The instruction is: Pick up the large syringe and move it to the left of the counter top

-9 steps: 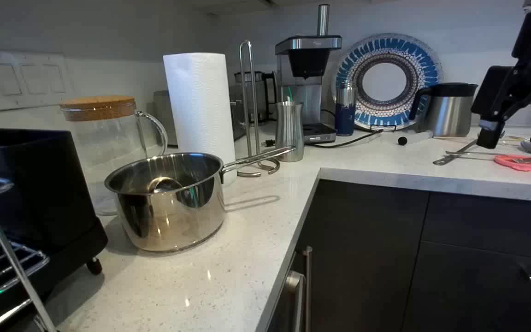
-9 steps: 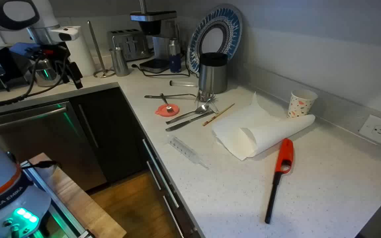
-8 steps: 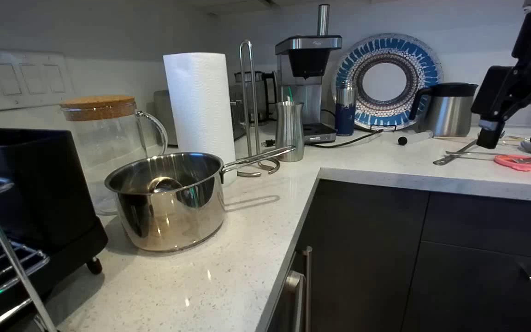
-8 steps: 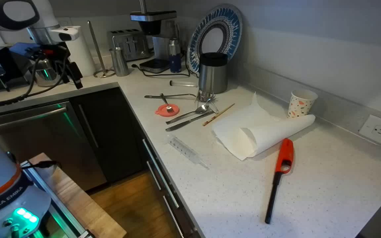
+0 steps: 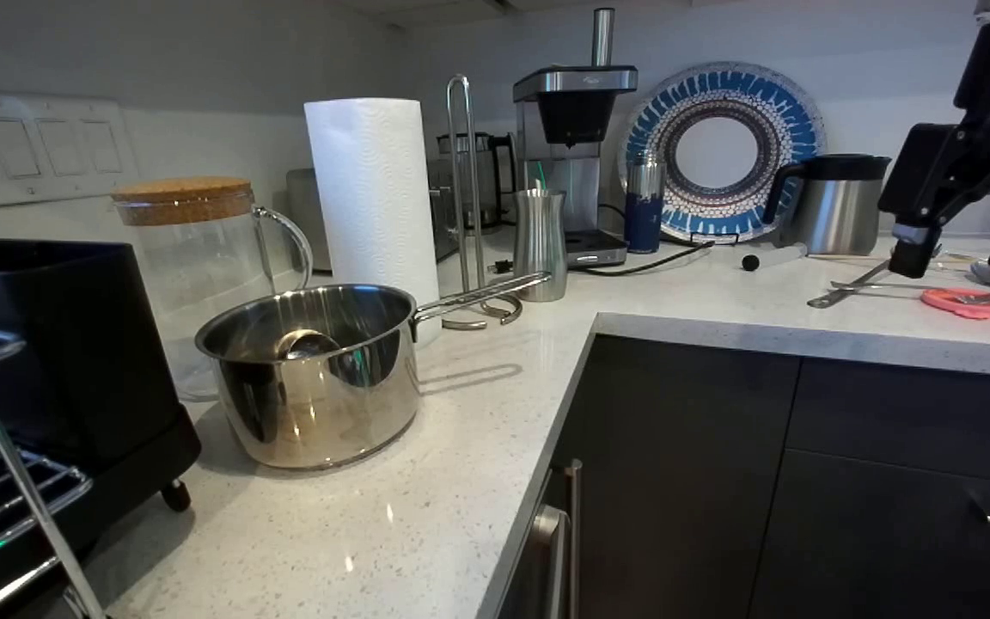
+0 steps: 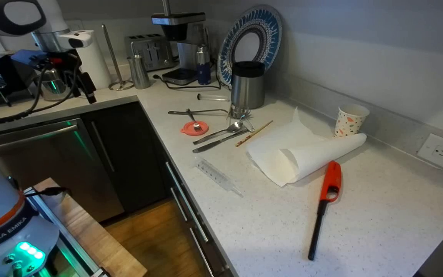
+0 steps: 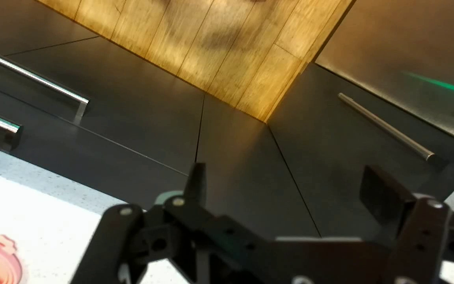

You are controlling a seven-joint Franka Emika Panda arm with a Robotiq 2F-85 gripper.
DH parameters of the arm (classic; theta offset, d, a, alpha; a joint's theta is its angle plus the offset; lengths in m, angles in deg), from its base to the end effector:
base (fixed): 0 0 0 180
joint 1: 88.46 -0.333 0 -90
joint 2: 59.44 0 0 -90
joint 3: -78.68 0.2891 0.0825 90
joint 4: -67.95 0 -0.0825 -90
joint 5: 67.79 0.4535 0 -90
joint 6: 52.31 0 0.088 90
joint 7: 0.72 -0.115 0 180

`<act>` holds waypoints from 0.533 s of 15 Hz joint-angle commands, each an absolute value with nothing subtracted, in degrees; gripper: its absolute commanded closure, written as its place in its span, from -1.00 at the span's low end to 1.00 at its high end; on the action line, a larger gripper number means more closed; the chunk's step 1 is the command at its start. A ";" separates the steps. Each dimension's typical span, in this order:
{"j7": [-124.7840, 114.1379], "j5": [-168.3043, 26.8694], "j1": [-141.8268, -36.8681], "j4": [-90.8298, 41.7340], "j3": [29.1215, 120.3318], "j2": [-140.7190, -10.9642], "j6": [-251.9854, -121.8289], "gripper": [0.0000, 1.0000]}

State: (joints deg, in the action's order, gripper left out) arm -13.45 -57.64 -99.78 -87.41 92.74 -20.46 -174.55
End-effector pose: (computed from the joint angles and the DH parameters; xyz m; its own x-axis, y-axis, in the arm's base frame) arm 0.3880 0.1752 0.3692 0.9923 0.0852 0.0901 0.0877 -0.9958 -0.0249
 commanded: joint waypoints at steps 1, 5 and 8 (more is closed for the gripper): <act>-13.60 -57.87 -100.04 -87.32 92.46 -20.48 -174.44 -1.00; -12.69 -58.12 -98.88 -86.79 90.55 -19.10 -174.90 -1.00; -12.27 -58.86 -94.11 -85.25 84.91 -15.18 -174.67 -1.00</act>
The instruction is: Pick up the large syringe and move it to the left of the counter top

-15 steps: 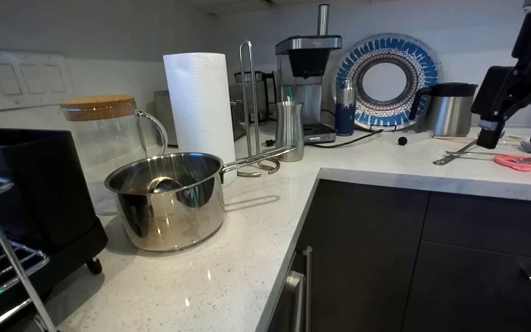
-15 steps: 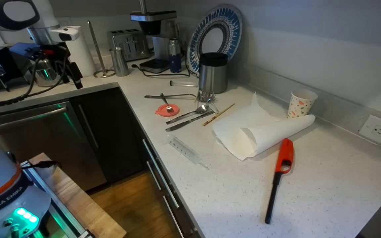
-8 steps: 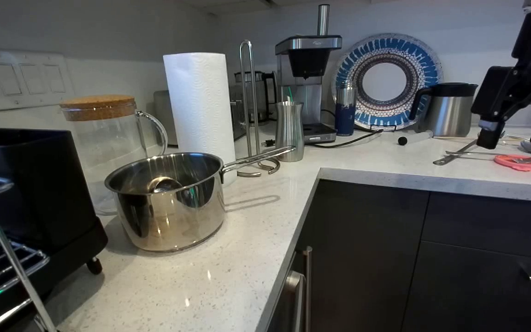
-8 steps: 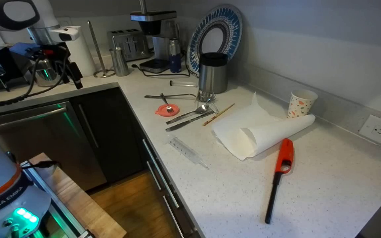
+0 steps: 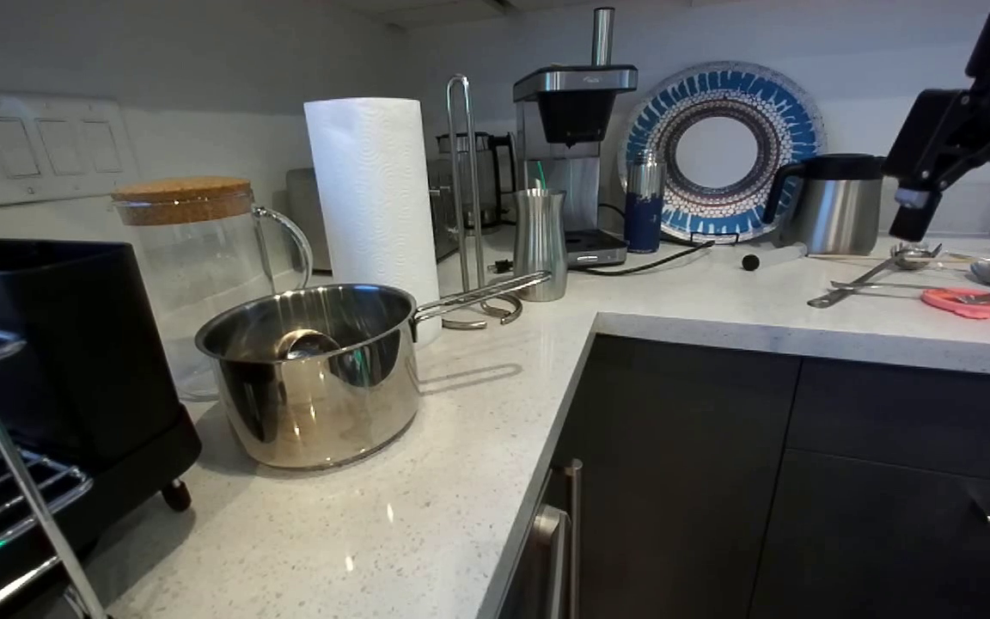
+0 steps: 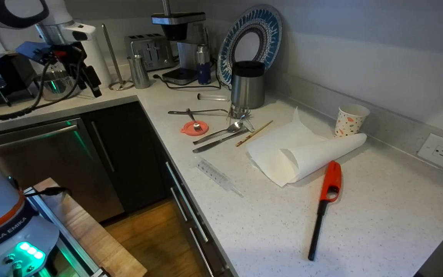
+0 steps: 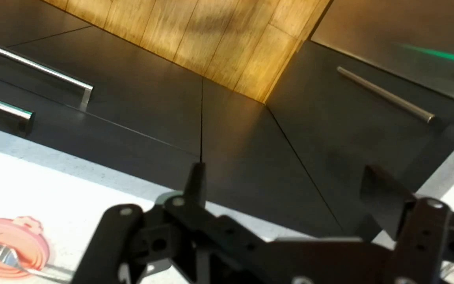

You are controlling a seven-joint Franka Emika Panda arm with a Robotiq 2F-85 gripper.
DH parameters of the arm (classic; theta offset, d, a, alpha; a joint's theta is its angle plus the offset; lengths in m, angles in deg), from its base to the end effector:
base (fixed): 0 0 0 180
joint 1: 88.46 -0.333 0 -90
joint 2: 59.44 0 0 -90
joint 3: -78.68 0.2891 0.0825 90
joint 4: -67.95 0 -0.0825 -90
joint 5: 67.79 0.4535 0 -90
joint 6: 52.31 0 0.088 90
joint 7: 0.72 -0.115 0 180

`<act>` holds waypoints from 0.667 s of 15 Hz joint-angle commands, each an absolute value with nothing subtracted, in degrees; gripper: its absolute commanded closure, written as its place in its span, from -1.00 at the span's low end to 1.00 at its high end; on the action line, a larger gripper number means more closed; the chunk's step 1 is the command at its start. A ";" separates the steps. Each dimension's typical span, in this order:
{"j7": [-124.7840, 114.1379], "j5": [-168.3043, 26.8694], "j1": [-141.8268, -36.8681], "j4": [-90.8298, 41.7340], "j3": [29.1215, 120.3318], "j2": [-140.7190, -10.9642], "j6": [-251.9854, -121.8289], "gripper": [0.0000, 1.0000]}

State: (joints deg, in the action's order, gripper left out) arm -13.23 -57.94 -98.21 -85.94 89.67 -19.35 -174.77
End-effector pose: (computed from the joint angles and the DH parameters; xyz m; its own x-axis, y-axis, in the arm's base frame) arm 0.4038 0.1498 0.3946 0.9908 0.0217 0.1339 0.0306 -0.9975 -0.0643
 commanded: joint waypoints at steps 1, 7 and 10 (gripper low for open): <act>-12.08 -59.53 -91.90 -84.32 82.85 -14.29 -173.95 -1.00; -13.56 -62.79 -77.31 -80.32 72.81 -13.51 -173.64 -1.00; -15.72 -64.85 -70.72 -81.50 70.74 -15.56 -176.25 -1.00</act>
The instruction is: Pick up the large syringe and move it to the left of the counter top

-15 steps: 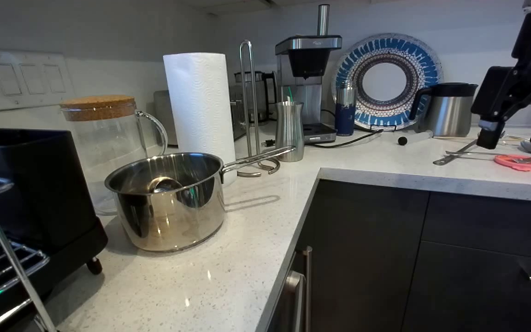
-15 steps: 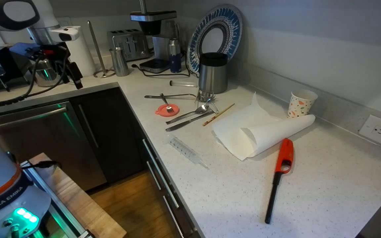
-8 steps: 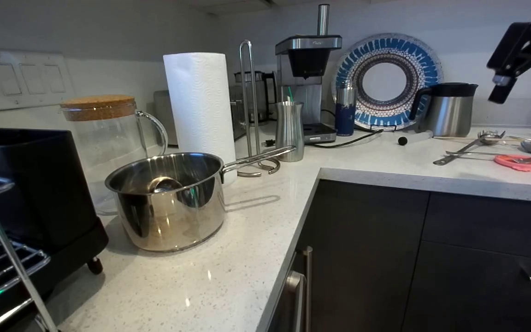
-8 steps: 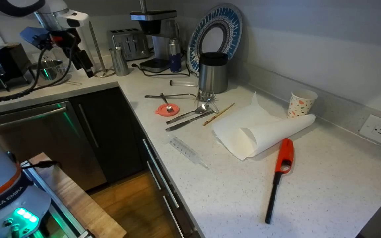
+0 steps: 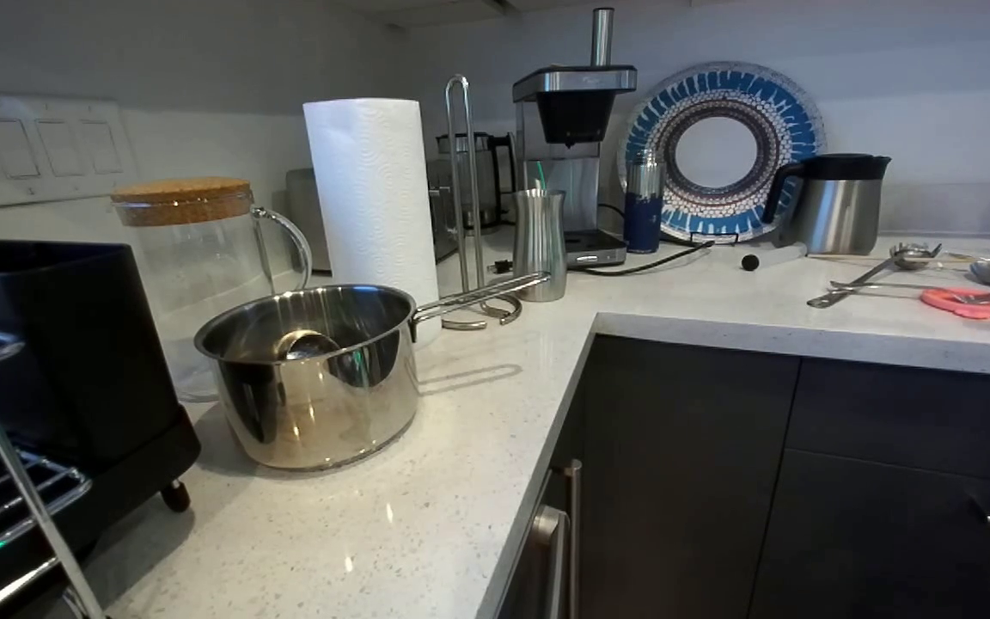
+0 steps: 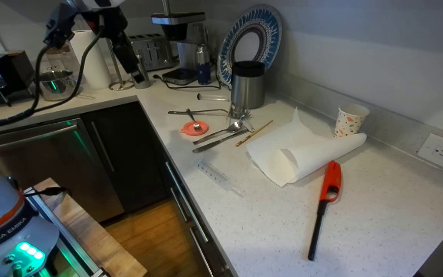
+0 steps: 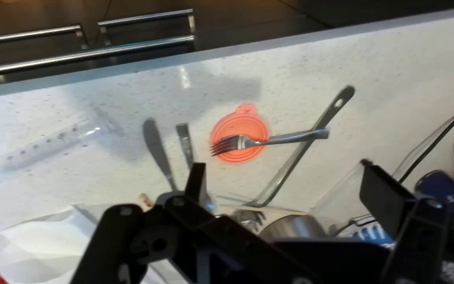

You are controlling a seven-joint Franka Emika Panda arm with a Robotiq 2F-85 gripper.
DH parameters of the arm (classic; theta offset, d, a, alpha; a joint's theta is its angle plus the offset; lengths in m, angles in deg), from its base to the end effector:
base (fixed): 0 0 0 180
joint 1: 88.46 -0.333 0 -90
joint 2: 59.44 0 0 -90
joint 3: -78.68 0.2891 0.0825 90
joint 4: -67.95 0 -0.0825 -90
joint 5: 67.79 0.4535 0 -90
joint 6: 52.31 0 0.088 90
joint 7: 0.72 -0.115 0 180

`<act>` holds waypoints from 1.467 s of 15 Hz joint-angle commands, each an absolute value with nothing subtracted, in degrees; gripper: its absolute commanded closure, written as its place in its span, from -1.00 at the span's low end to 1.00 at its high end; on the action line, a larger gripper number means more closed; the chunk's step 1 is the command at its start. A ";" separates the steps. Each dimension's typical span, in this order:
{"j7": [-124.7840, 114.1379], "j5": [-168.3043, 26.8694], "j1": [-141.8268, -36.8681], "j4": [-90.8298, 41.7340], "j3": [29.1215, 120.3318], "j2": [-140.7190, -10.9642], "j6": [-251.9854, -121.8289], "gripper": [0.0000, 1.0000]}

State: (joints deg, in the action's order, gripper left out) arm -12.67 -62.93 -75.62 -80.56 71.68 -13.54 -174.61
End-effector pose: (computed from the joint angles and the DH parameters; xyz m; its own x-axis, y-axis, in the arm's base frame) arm 0.4091 -0.1412 0.4946 0.7903 -0.5429 0.2841 -0.4922 -0.8386 -0.2334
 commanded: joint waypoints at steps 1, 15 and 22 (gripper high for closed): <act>-16.98 -65.82 -68.64 -82.56 70.85 -15.95 -177.72 -1.00; -32.15 -66.14 -62.18 -79.79 72.53 -25.06 -181.59 -1.00; -46.40 -66.43 -59.87 -76.63 71.31 -32.26 -185.76 -1.00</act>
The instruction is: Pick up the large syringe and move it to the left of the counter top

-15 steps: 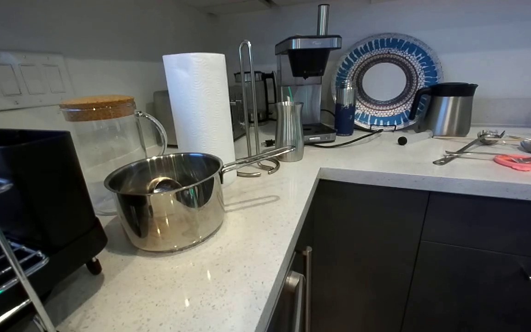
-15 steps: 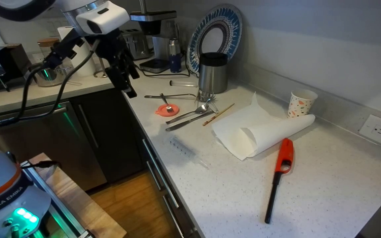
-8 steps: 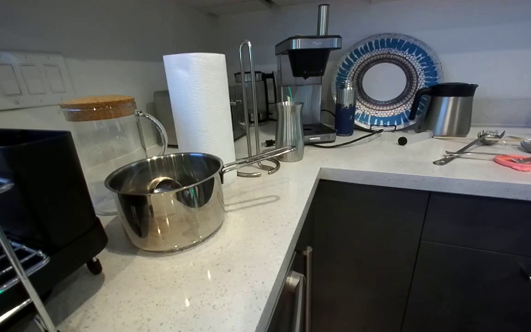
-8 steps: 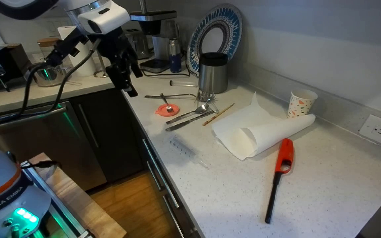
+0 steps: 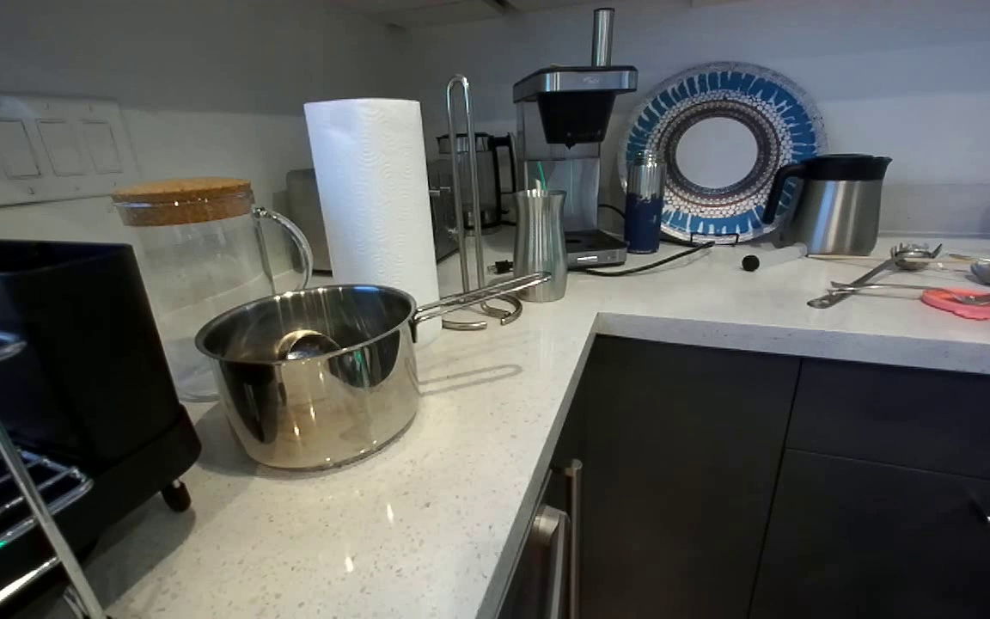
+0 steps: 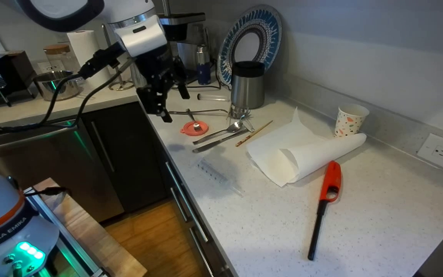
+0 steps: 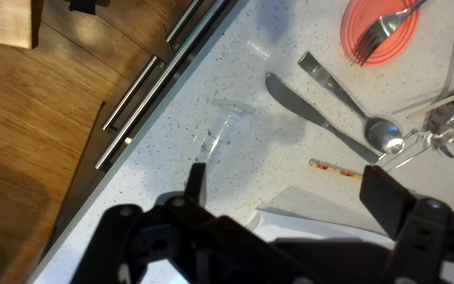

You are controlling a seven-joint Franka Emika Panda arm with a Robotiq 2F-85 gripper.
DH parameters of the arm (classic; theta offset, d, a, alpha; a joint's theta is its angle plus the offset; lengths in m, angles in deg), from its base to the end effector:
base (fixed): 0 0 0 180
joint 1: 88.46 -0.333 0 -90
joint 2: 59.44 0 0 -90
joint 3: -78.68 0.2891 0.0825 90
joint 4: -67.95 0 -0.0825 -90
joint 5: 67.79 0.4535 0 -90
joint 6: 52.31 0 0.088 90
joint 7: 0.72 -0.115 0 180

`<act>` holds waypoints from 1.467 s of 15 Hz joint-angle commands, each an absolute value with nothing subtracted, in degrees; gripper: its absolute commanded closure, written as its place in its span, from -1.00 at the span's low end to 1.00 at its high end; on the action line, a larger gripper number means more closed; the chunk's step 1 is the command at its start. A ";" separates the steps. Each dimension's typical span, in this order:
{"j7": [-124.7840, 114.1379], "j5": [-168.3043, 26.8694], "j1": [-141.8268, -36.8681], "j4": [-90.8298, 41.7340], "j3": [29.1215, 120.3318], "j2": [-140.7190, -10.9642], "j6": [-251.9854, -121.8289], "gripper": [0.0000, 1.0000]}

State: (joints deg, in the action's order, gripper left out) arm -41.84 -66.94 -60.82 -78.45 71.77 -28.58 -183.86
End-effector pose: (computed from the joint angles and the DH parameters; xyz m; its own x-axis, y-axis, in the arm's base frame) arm 0.4006 -0.2715 0.4145 0.2265 -0.9616 0.1552 -0.9369 -0.2586 -0.2351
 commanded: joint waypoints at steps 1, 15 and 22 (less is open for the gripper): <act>-47.84 -66.66 -59.66 -76.39 71.01 -33.18 -186.93 -1.00; -62.15 -80.47 -56.32 -75.23 70.06 -46.15 -196.14 -1.00; -74.57 -92.64 -56.69 -74.23 68.78 -51.39 -197.56 -1.00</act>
State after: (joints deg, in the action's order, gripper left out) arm -68.50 -86.77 -56.39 -75.16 69.65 -48.72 -196.45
